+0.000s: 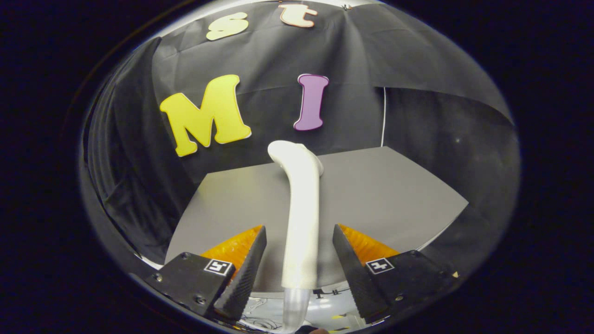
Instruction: Iron the clothes twice with a garment steamer, once on the left side and once on the right side.
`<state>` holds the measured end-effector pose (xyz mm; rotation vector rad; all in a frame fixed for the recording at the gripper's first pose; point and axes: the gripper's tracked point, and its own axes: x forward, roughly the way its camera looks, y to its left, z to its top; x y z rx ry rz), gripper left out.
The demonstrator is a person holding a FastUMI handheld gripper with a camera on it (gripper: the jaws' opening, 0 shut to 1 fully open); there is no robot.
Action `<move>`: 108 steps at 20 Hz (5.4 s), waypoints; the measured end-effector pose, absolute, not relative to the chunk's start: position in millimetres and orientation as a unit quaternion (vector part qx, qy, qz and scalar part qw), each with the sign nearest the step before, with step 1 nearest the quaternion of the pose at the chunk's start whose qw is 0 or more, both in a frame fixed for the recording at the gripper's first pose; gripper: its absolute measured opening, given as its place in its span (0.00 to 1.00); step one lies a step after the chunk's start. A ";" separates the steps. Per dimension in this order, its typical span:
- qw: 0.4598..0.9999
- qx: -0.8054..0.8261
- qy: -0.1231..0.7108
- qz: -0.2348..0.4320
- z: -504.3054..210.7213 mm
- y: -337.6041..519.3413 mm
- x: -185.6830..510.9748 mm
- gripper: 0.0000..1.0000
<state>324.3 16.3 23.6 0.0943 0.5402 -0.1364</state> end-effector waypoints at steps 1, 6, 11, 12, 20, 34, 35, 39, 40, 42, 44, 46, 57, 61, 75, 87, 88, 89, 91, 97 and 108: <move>0.957 0.045 0.275 -0.076 18.7 11.7 324.9 0.88; 0.951 0.036 0.295 -0.088 10.3 8.0 328.7 0.77; 0.948 0.036 0.291 -0.122 9.1 5.5 330.1 0.55; 0.948 0.035 0.290 -0.128 10.6 6.3 330.3 0.48; 0.952 0.052 0.265 -0.145 14.8 15.3 319.2 0.33; 0.989 0.058 0.082 -0.105 140.8 118.9 238.9 0.32; 0.991 0.057 0.065 -0.102 151.7 126.7 232.8 0.32; 0.994 0.056 -0.004 -0.092 192.9 160.5 215.0 0.32; 0.994 0.055 -0.020 -0.089 203.0 168.5 212.0 0.32; 0.994 0.051 -0.048 -0.083 220.0 181.3 206.9 0.32; 0.993 0.051 -0.073 -0.077 233.6 190.7 204.5 0.32; 0.992 0.047 -0.097 -0.067 246.8 208.9 201.1 0.32; 0.985 0.013 -0.172 -0.013 291.3 293.5 218.2 0.31; 0.984 -0.012 -0.178 -0.016 290.5 313.4 223.2 0.31; 0.987 -0.055 -0.146 -0.035 245.2 328.6 229.8 0.32; 0.991 -0.075 -0.101 -0.036 180.2 330.6 212.8 0.32; 0.992 -0.075 -0.098 -0.037 175.2 328.8 210.5 0.31; 0.992 -0.076 -0.096 -0.041 169.9 326.7 207.6 0.32; 0.992 -0.079 -0.091 -0.044 159.5 324.8 203.2 0.32; 0.994 -0.089 -0.055 -0.042 118.0 318.9 190.9 0.32; 0.990 -0.131 -0.003 -0.041 53.8 316.3 160.6 0.32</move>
